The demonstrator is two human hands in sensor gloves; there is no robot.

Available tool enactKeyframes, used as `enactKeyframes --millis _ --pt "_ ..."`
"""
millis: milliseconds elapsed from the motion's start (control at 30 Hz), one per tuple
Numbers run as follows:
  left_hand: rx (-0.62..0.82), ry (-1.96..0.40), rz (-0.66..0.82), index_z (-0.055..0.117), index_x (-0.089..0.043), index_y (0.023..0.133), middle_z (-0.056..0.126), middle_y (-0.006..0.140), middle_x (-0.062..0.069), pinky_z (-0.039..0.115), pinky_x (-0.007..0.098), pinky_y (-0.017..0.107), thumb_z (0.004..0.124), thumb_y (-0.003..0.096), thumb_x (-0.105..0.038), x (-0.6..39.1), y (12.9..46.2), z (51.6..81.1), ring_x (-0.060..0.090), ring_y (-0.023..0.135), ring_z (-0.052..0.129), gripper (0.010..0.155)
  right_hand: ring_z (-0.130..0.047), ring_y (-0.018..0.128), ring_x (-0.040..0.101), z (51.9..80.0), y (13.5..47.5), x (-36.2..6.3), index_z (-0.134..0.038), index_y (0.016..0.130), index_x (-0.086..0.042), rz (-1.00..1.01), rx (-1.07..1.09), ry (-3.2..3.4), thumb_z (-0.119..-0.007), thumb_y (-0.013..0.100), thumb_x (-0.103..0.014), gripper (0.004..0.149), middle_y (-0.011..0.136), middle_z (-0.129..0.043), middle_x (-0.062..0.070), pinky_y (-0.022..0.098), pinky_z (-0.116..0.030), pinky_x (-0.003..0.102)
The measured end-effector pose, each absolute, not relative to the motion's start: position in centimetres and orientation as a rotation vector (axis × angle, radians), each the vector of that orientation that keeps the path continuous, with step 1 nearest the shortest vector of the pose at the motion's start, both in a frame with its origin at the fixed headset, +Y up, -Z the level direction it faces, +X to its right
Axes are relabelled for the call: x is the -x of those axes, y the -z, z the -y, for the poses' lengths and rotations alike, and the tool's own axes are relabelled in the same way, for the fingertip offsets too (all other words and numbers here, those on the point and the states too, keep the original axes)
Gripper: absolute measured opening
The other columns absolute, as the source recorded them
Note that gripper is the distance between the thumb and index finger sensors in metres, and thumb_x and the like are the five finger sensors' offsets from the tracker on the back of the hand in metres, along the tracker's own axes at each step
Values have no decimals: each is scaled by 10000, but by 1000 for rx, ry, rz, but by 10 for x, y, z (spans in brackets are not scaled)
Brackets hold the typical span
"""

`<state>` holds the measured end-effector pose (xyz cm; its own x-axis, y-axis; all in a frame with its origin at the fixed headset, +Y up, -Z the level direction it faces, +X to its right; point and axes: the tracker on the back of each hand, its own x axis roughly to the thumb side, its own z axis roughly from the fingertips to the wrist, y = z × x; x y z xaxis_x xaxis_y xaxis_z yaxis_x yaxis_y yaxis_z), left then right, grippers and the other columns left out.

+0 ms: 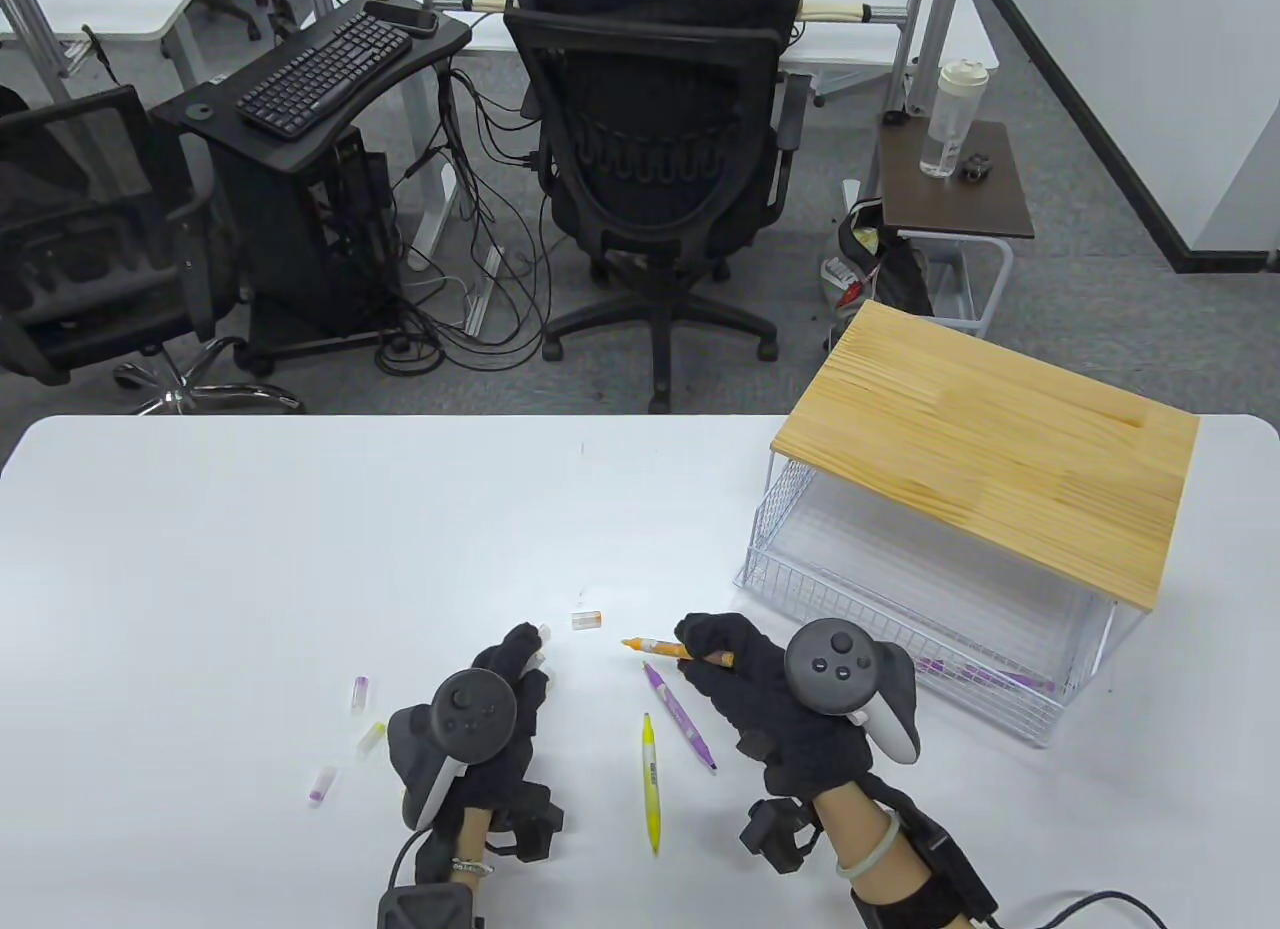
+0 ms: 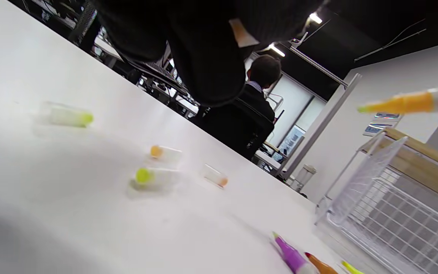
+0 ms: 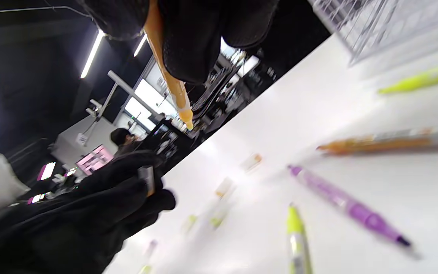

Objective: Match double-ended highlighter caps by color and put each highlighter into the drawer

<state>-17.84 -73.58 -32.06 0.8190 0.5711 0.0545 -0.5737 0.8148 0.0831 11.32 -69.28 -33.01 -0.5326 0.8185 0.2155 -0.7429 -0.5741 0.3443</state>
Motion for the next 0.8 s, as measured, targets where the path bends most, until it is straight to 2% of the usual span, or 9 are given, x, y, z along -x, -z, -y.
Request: enactKeyframes --millis 200,667,800 --pt "-91 -673 116 684 -259 1004 733 1008 80 714 503 697 707 518 -233 173 318 733 154 788 952 487 -718 1064 57 700 338 -114 -368 1001 -479 -504 -579 -1869 -585 682 -412 392 1218 -472 -136 934 -475 345" --pt "-108 -745 200 704 -274 998 728 1030 74 696 496 714 703 523 -237 167 313 729 156 813 942 477 -677 1092 70 705 340 -113 -331 1031 -459 -512 -564 -1875 -518 684 -426 395 1231 -435 -125 940 -433 362" --pt "-149 -767 203 719 -279 995 748 1027 65 715 466 711 721 514 -266 169 311 728 123 797 952 481 -660 1106 65 707 343 -115 -281 1073 -428 -520 -546 -1870 -489 683 -428 441 1235 -424 -135 941 -419 361"
